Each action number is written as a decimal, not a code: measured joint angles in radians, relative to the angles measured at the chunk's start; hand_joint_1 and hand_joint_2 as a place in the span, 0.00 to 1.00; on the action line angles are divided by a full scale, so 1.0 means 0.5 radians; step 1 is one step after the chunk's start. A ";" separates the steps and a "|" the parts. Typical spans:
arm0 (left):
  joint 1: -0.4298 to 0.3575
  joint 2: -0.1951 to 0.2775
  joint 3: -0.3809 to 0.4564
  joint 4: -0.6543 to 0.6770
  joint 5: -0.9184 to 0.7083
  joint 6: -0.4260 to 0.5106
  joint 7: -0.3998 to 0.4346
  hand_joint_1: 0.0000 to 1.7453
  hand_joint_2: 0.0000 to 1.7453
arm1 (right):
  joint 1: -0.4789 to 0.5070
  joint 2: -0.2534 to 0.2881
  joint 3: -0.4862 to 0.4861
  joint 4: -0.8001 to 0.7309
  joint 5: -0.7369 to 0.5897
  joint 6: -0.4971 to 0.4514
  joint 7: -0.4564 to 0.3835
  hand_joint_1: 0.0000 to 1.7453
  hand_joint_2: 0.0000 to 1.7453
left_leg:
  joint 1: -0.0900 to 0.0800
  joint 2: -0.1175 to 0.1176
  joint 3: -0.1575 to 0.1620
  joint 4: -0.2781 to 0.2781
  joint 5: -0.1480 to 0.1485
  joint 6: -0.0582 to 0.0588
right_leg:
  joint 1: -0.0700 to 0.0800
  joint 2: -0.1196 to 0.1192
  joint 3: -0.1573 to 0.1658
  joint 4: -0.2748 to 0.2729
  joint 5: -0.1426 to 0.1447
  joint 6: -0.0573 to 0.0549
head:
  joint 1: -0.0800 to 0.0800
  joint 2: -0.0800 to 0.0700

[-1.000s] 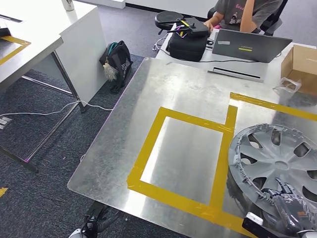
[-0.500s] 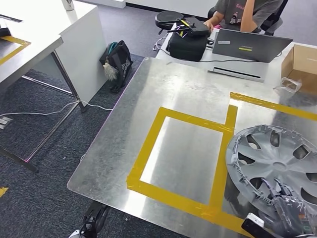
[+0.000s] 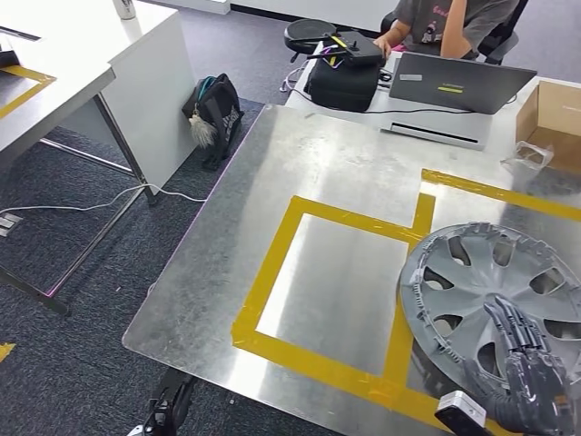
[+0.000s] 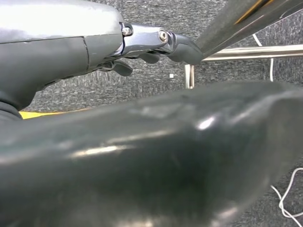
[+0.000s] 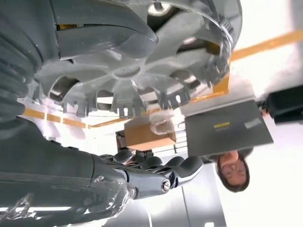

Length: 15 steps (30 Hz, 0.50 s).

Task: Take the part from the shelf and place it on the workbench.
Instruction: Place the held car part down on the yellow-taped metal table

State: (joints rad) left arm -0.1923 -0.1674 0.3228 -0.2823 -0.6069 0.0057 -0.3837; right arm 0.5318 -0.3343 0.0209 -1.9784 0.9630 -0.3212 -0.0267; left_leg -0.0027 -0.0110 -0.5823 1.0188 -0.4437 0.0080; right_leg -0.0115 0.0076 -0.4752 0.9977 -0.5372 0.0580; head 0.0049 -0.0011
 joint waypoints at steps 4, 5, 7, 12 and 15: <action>0.003 0.001 0.006 0.000 0.004 0.000 0.000 0.00 0.00 | 0.021 0.019 -0.013 -0.060 -0.039 0.029 0.036 0.00 1.00 | 0.000 0.000 0.000 0.000 0.000 0.000 | 0.000 0.000 0.000 0.000 0.000 0.000 | 0.000 0.000; 0.004 0.001 0.008 0.000 0.005 0.000 0.000 0.00 0.00 | 0.024 0.020 -0.020 -0.065 -0.051 0.055 0.050 0.00 1.00 | 0.000 0.000 0.000 0.000 0.000 0.000 | 0.000 0.000 0.000 0.000 0.000 0.000 | 0.000 0.000; 0.004 0.002 0.011 0.000 0.007 0.000 0.000 0.00 0.00 | 0.029 0.020 -0.036 -0.067 -0.071 0.115 0.081 0.00 1.00 | -0.001 0.000 0.000 0.000 0.000 0.000 | 0.000 0.000 0.000 0.000 0.000 0.000 | 0.000 0.000; 0.007 0.010 0.015 0.000 0.008 0.000 -0.001 0.00 0.00 | 0.049 0.020 -0.088 -0.067 -0.098 0.234 0.142 0.00 1.00 | -0.001 -0.001 0.000 0.000 0.000 0.000 | 0.000 -0.001 0.000 0.000 0.000 0.000 | 0.000 0.000; 0.010 0.013 0.023 0.000 0.010 0.000 -0.006 0.00 0.00 | 0.056 0.022 -0.118 -0.068 -0.139 0.233 0.111 0.00 1.00 | -0.001 -0.001 0.000 0.000 0.000 0.000 | 0.000 -0.001 0.000 0.000 0.000 0.000 | 0.000 0.000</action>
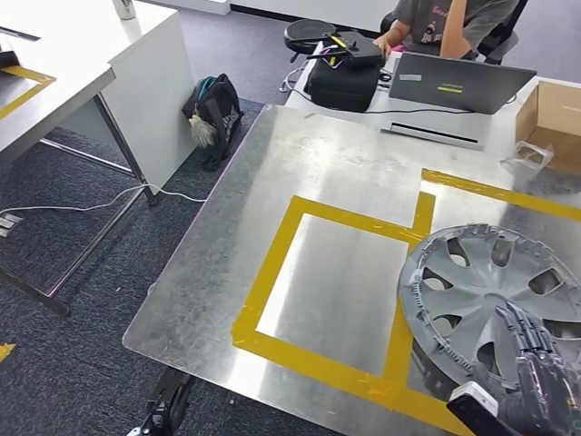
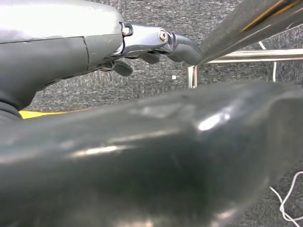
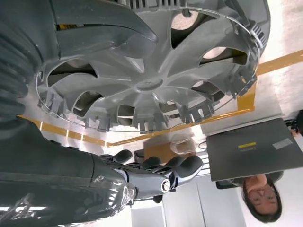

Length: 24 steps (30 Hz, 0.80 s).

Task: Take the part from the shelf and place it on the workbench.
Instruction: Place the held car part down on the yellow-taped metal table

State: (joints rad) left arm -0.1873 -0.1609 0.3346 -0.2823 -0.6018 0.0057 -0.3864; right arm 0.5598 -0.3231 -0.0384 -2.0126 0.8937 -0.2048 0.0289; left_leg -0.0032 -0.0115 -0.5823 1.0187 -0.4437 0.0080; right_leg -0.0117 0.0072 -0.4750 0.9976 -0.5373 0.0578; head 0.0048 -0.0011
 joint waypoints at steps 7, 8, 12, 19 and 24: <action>0.010 0.003 0.029 0.000 0.040 -0.018 -0.032 0.00 0.00 | 0.004 0.112 0.038 -0.080 -0.094 -0.260 -0.295 0.00 1.00 | -0.003 0.000 0.000 0.001 -0.001 0.000 | -0.003 -0.001 0.000 -0.002 0.000 0.001 | 0.000 0.000; 0.012 0.003 0.033 0.000 0.044 -0.022 -0.038 0.00 0.00 | 0.007 0.137 0.055 -0.093 -0.103 -0.289 -0.328 0.00 1.00 | -0.004 0.000 0.000 0.001 -0.002 0.001 | -0.004 -0.001 0.000 -0.002 0.000 0.001 | 0.000 0.000; 0.017 0.004 0.054 0.000 0.071 -0.033 -0.065 0.00 0.00 | 0.016 0.235 0.124 -0.135 -0.209 -0.439 -0.485 0.00 0.25 | -0.015 0.000 0.000 0.001 -0.007 0.007 | -0.015 -0.001 -0.001 -0.003 -0.003 0.008 | 0.000 0.000; 0.030 0.005 0.097 0.000 0.106 -0.009 -0.097 0.00 0.00 | 0.062 0.451 0.321 -0.199 -0.322 -0.696 -0.731 0.00 0.00 | -0.003 0.005 0.030 -0.044 0.008 0.044 | -0.020 -0.002 -0.059 0.146 -0.111 0.032 | 0.008 0.000; 0.052 0.013 0.134 0.000 0.132 0.009 -0.108 0.00 0.00 | 0.102 0.561 0.423 -0.191 -0.425 -0.836 -0.833 0.00 0.00 | -0.004 0.004 0.035 -0.045 0.005 0.046 | -0.018 -0.004 -0.310 0.538 -0.181 0.029 | 0.016 0.000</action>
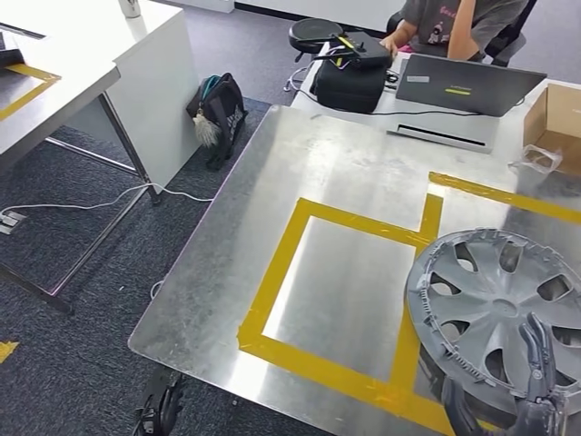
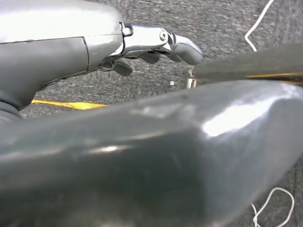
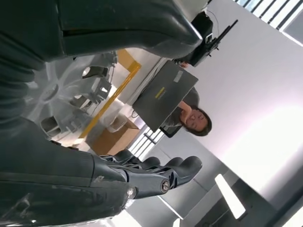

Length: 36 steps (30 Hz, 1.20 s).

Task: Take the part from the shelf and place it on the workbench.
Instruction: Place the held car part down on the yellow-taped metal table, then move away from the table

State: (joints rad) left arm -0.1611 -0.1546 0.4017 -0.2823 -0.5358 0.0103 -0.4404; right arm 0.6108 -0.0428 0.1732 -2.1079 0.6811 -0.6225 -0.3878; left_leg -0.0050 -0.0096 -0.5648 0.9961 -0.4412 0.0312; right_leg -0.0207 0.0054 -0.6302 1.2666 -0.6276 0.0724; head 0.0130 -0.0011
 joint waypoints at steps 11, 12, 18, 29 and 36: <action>0.022 0.017 0.057 0.000 0.026 0.021 -0.024 0.00 0.00 | 0.010 0.181 0.073 0.089 -0.285 -0.037 -0.135 0.00 0.00 | 0.012 -0.007 -0.105 0.237 -0.176 -0.124 | 0.001 0.001 0.127 -0.477 0.335 -0.106 | -0.016 0.000; 0.022 0.017 0.058 0.000 0.026 0.021 -0.024 0.00 0.00 | 0.010 0.186 0.076 0.094 -0.286 -0.037 -0.136 0.00 0.00 | 0.014 -0.005 -0.157 0.373 -0.257 -0.132 | 0.004 -0.002 0.107 -0.476 0.349 -0.114 | -0.019 0.000; 0.019 0.016 0.070 0.000 0.026 0.021 -0.024 0.00 0.00 | 0.011 0.203 0.082 0.117 -0.288 -0.037 -0.138 0.00 0.00 | 0.015 -0.003 0.069 0.184 -0.169 -0.119 | 0.019 -0.004 0.002 -0.474 0.437 -0.098 | -0.020 0.000; 0.023 0.020 0.080 0.001 0.027 0.022 -0.027 0.00 0.00 | 0.014 0.209 0.082 0.137 -0.290 -0.037 -0.140 0.00 0.00 | -0.010 0.012 0.042 -0.060 0.005 -0.011 | 0.007 -0.005 -0.164 0.042 0.105 -0.008 | -0.019 0.000; 0.024 0.019 0.082 0.001 0.027 0.021 -0.027 0.00 0.00 | 0.008 0.209 0.083 0.145 -0.290 -0.037 -0.140 0.00 0.00 | -0.017 0.014 -0.069 -0.050 0.125 -0.060 | 0.025 0.002 0.339 -0.568 0.203 -0.039 | -0.021 0.000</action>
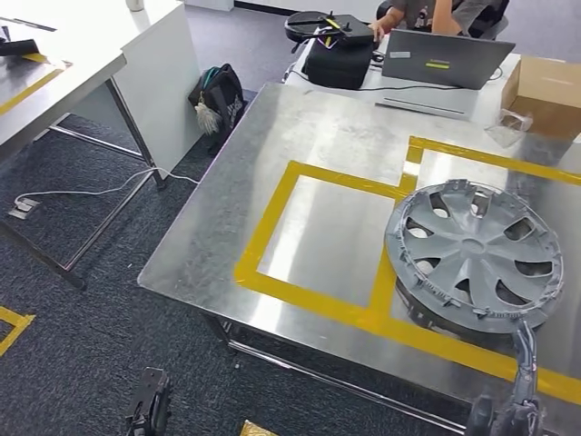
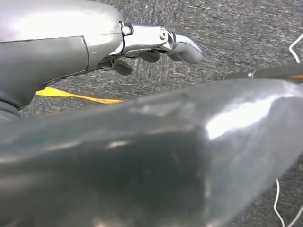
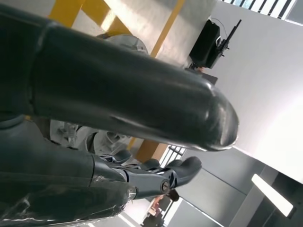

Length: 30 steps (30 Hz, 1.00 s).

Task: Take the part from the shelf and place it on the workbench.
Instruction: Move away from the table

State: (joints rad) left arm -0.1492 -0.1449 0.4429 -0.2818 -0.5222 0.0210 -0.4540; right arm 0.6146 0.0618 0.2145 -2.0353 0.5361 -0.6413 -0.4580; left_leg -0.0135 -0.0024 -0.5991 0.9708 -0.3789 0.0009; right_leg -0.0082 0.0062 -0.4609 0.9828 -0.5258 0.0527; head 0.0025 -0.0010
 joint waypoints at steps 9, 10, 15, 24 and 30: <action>0.110 0.034 0.043 0.021 0.027 0.048 -0.111 0.00 0.00 | -0.172 0.188 -0.380 0.813 -0.214 0.457 -0.125 0.00 0.00 | 0.036 -0.008 -0.162 0.564 -0.373 -0.091 | 0.007 -0.076 -0.187 -0.001 0.168 -0.090 | -0.020 0.000; 0.126 0.040 0.050 0.024 0.027 0.048 -0.116 0.00 0.00 | -0.189 0.224 -0.463 0.931 -0.192 0.490 -0.216 0.00 0.00 | 0.041 -0.004 -0.124 0.550 -0.331 -0.098 | 0.006 -0.097 -0.215 0.003 0.187 -0.083 | -0.020 0.000; 0.127 0.052 0.065 0.028 0.015 0.048 -0.117 0.00 0.00 | -0.260 0.404 -0.775 1.186 -0.008 0.697 -0.253 0.00 0.00 | 0.041 0.122 0.278 -0.017 -0.240 -0.086 | 0.008 -0.211 -0.298 0.038 0.252 -0.029 | -0.020 0.000; 0.145 0.065 0.095 0.039 0.000 0.047 -0.117 0.00 0.00 | -0.332 0.523 -1.014 1.392 0.034 0.760 -0.242 0.00 0.00 | -0.003 -0.038 0.071 -0.043 -0.064 0.047 | 0.010 -0.013 -0.433 0.614 -0.162 -0.006 | -0.011 0.000; 0.152 0.062 0.109 0.048 -0.012 0.053 -0.128 0.00 0.00 | -0.387 0.542 -1.081 1.469 0.010 0.795 -0.252 0.00 0.00 | -0.015 -0.183 -0.084 -0.036 0.092 0.019 | 0.044 0.147 0.056 0.004 -0.029 -0.084 | -0.012 0.000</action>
State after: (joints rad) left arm -0.0734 -0.1138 0.4972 -0.2576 -0.5283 0.0476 -0.5178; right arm 0.4210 0.3329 -0.3258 -1.3008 0.5409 -0.2438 -0.5838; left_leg -0.0212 -0.0938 -0.6411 0.9528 -0.3326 0.0107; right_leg 0.0140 0.0796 -0.4329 0.9848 -0.5404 0.0105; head -0.0036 -0.0011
